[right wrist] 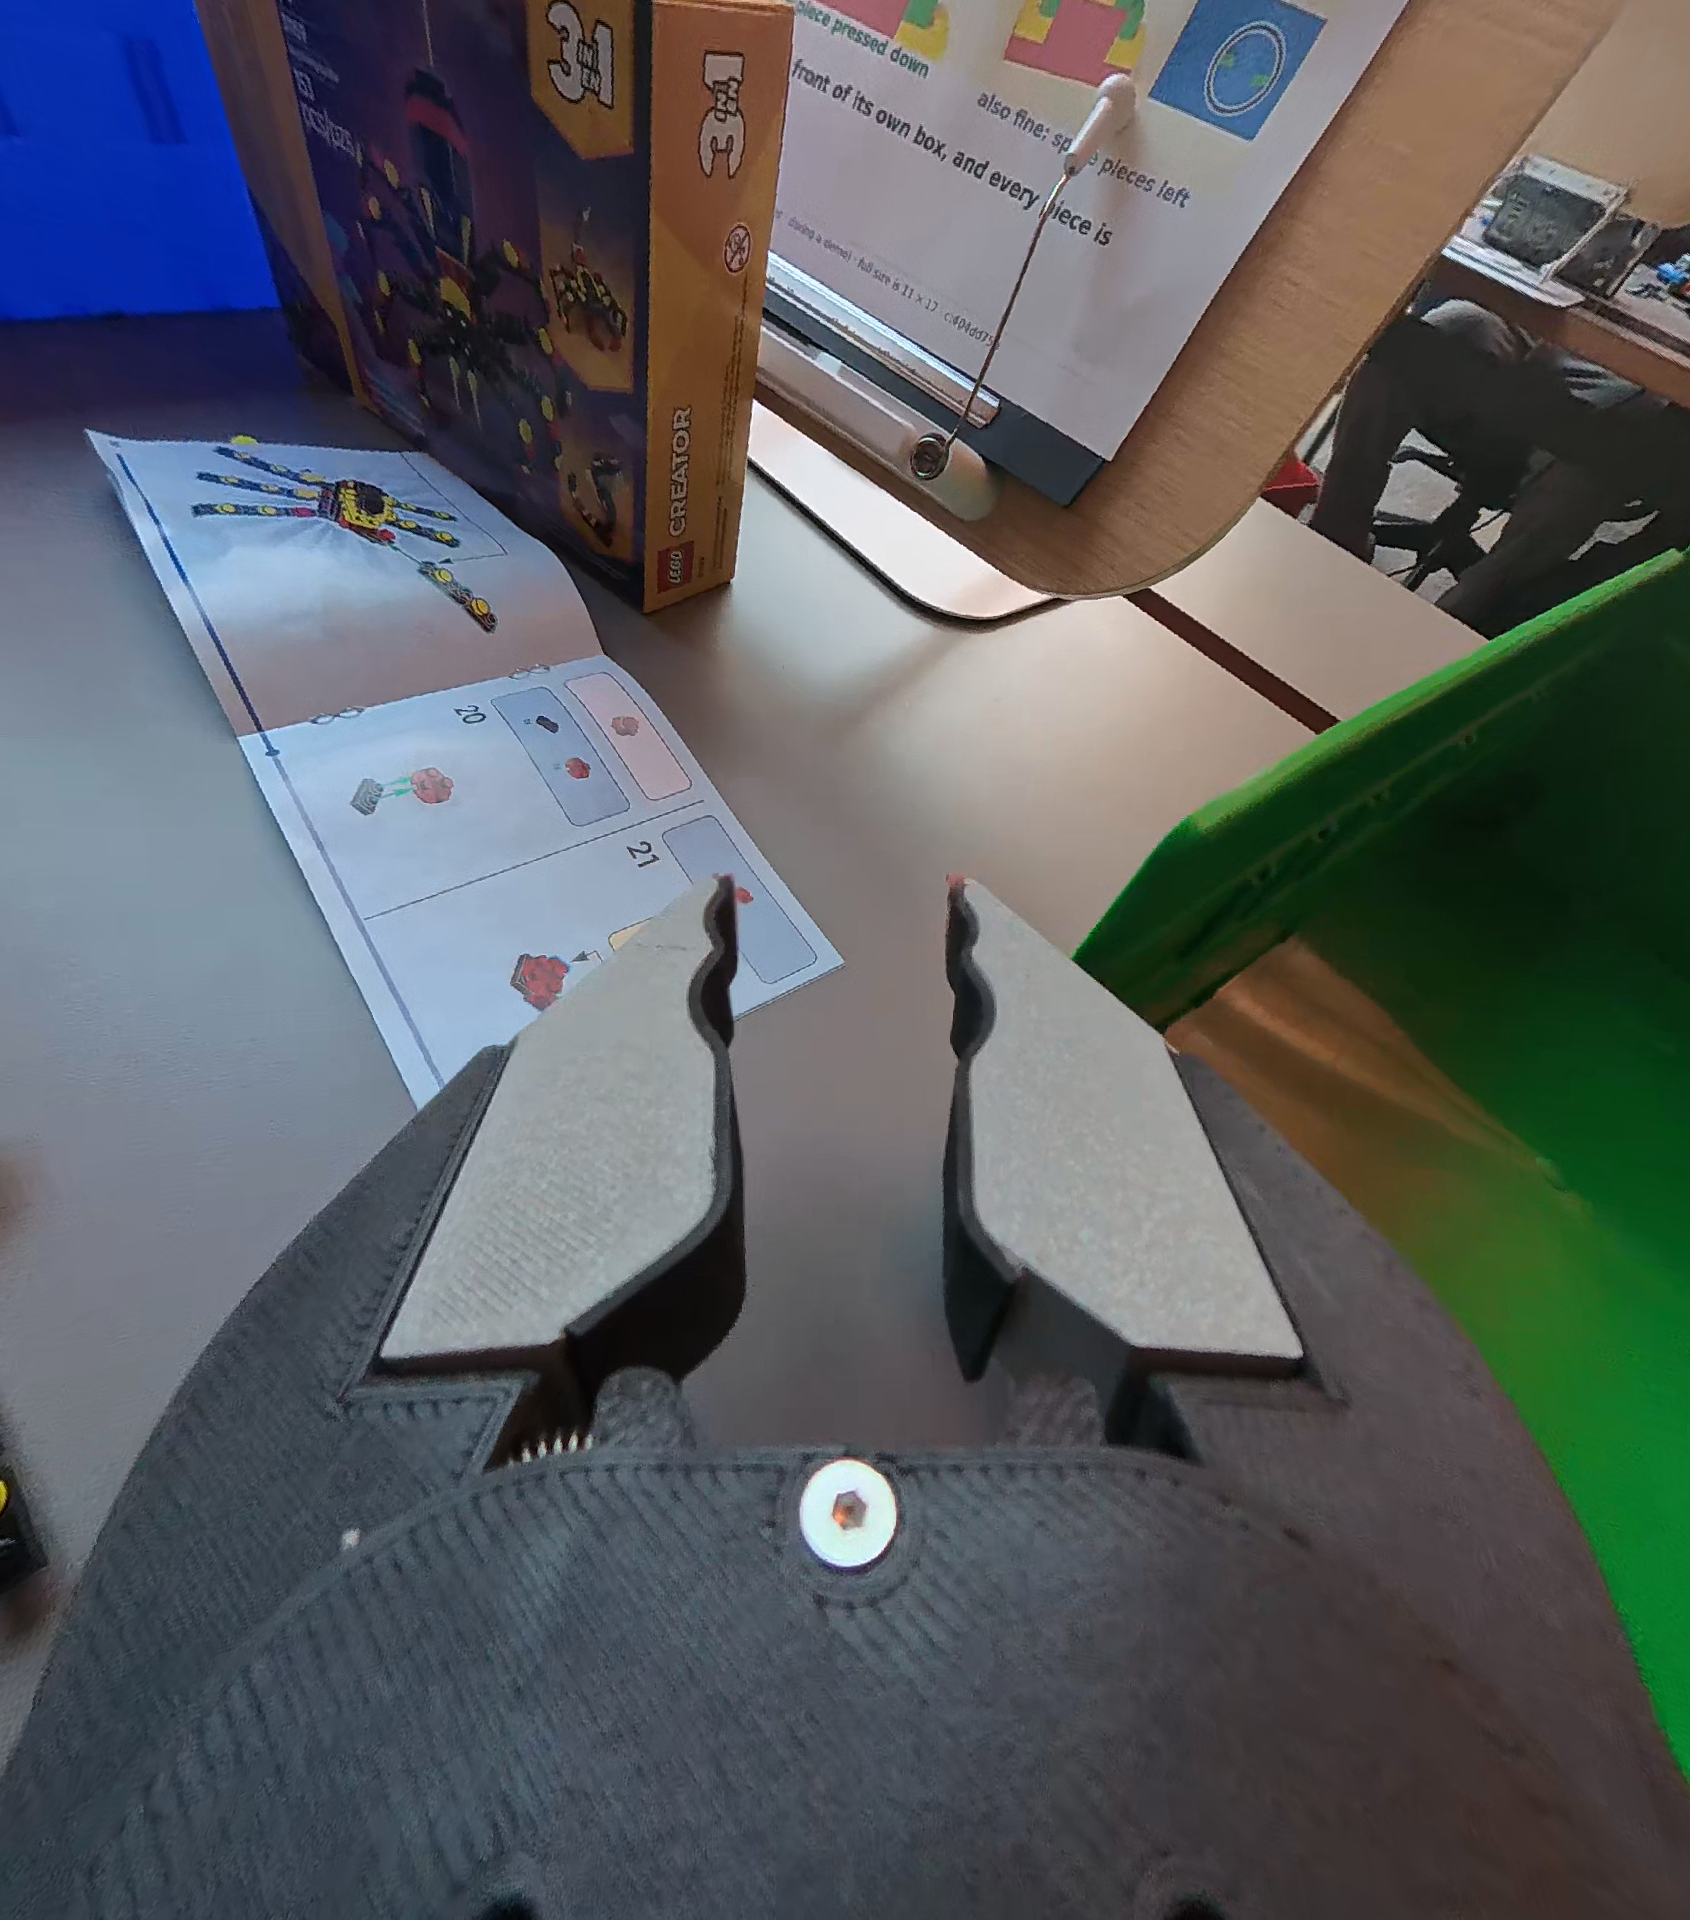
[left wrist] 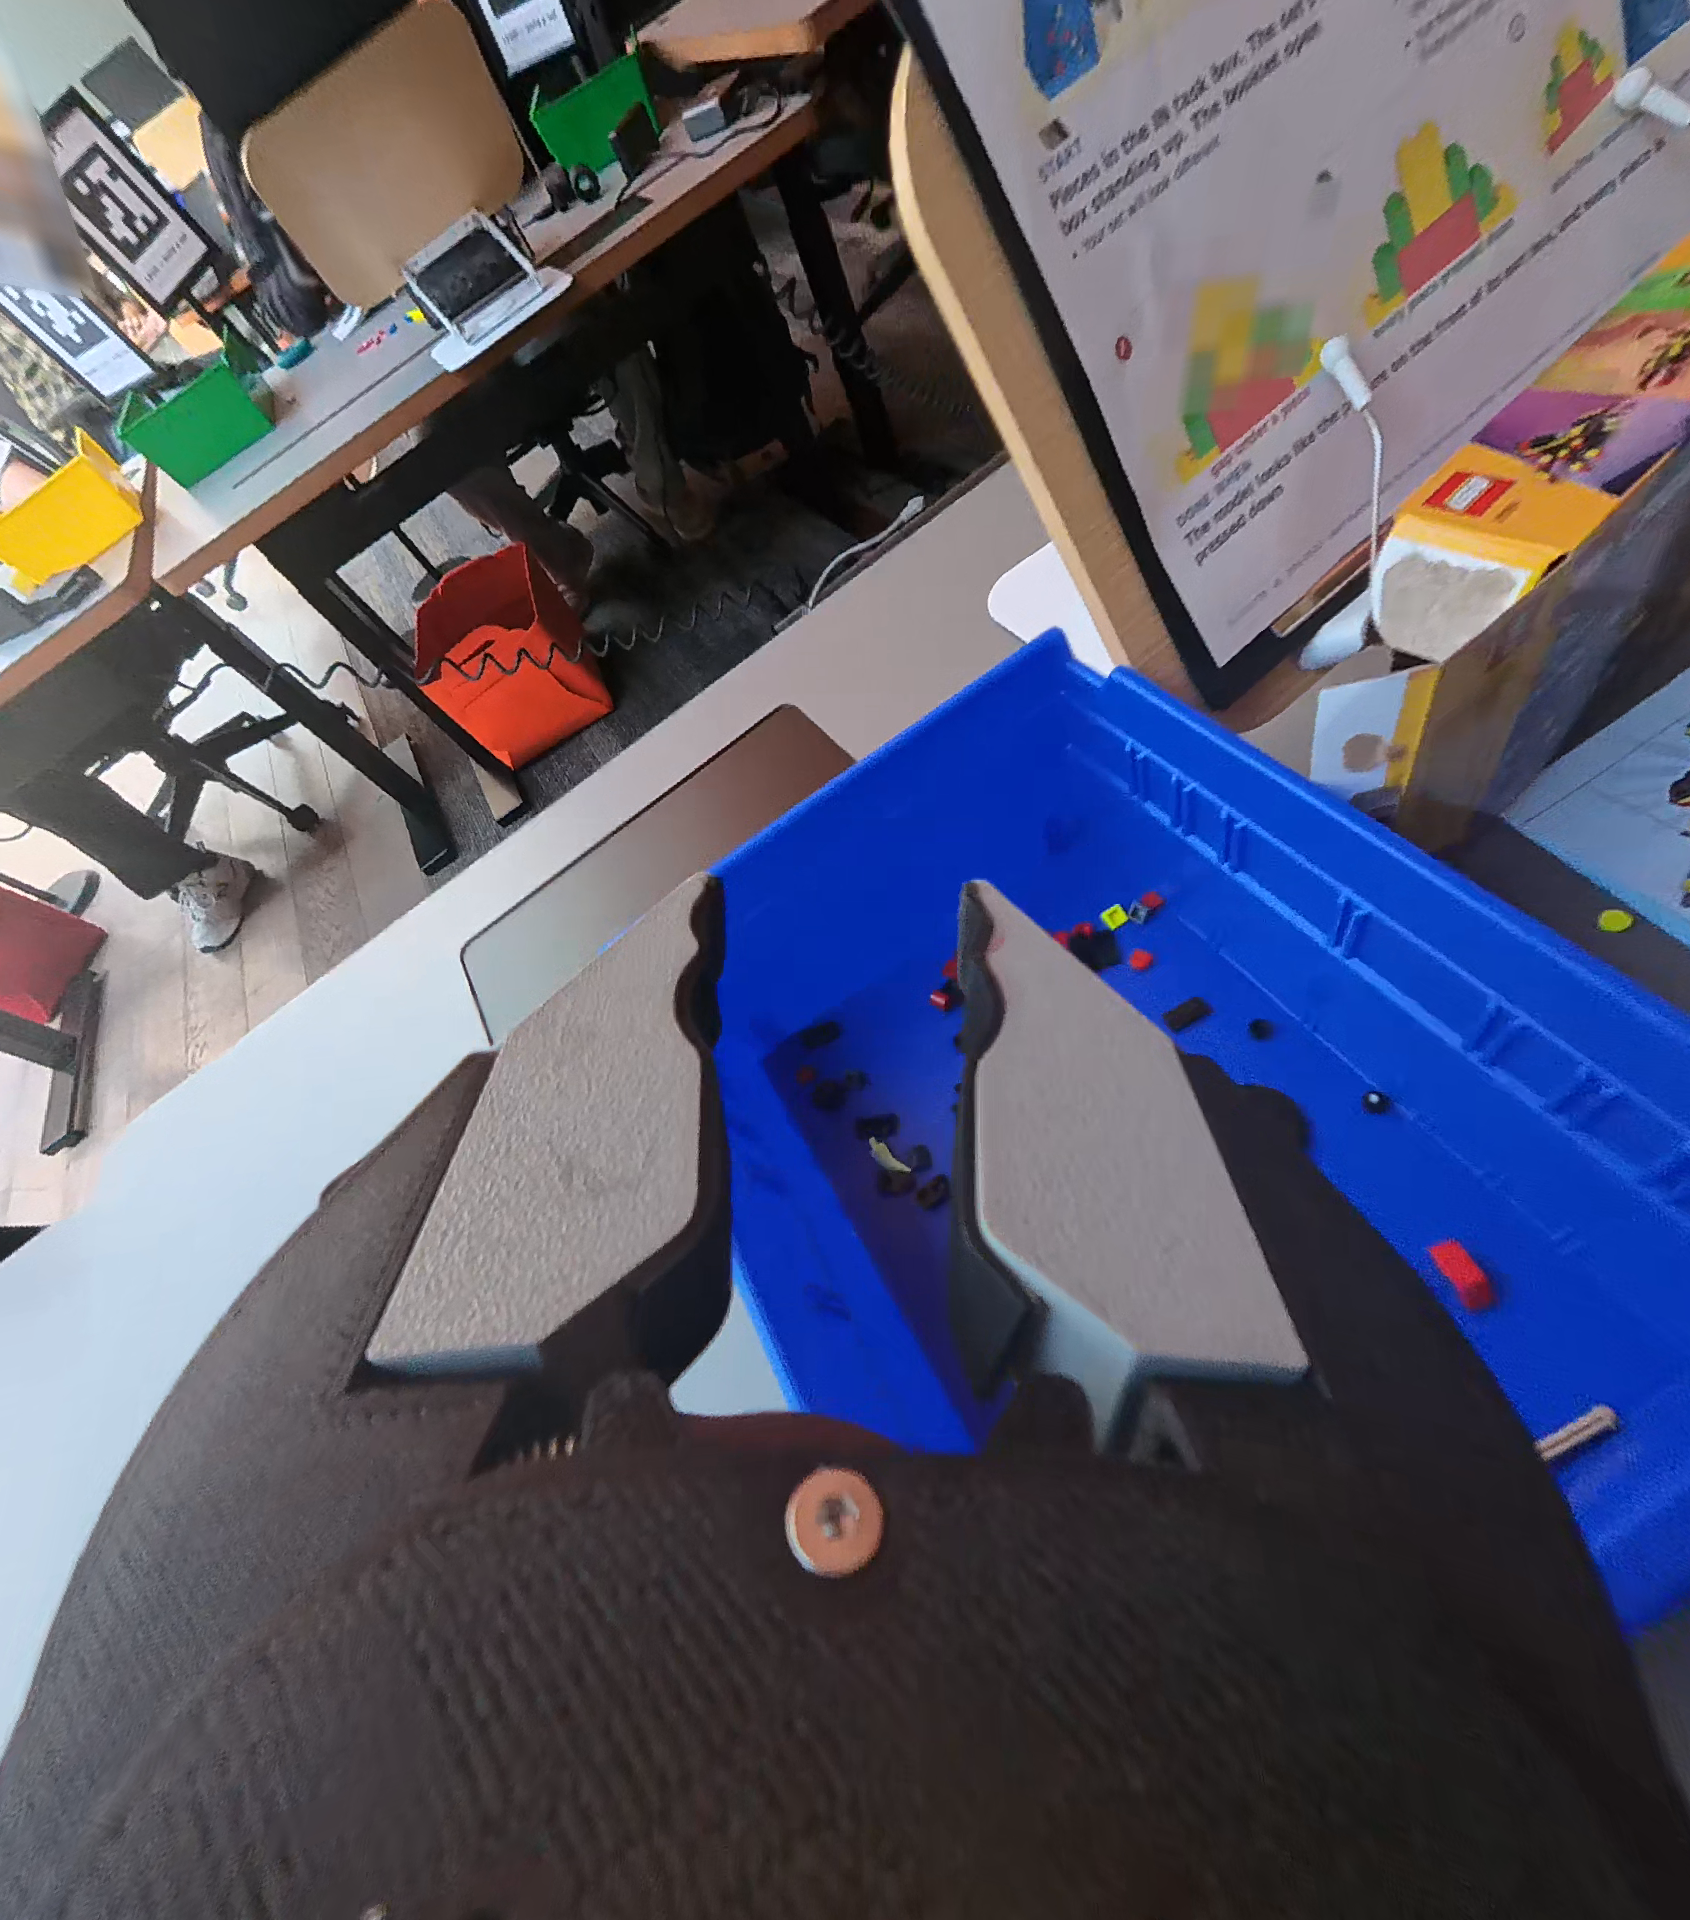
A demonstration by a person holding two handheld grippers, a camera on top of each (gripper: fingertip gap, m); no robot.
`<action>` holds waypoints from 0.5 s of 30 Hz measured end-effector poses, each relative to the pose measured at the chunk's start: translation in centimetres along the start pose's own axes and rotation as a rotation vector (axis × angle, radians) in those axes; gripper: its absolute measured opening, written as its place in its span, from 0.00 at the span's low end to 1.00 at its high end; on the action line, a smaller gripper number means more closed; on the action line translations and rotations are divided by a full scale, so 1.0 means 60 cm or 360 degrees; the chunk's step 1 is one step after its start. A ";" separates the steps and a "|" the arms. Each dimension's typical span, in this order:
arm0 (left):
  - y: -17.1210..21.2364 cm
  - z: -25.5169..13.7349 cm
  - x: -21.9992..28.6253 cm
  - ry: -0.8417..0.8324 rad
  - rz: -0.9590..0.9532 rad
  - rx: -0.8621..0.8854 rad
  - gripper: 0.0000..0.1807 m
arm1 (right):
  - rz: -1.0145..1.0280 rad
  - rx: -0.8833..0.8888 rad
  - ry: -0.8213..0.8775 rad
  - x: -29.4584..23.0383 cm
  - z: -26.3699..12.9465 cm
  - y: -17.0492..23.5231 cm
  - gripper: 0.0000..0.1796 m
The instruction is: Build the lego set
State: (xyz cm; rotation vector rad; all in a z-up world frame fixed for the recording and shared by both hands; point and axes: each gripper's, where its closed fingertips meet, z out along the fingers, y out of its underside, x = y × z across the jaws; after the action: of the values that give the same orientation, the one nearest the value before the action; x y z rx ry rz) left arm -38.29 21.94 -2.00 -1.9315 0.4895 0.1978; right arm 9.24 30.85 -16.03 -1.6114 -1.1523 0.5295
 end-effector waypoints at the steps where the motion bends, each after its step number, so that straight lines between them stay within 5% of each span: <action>1: 0.012 0.005 -0.003 -0.0010 -0.0009 -0.0030 0.23 | 0.0005 0.0007 0.0000 0.000 -0.001 -0.001 0.21; 15: 0.106 0.052 0.061 0.0149 0.0016 -0.0348 0.22 | 0.0028 0.0015 0.0027 0.000 0.002 -0.004 0.21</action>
State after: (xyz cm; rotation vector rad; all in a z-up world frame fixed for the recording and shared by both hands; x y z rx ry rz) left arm -37.40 21.79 -9.94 -2.1595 0.5583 0.1734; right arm 9.06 30.90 -15.83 -1.6163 -1.1222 0.5309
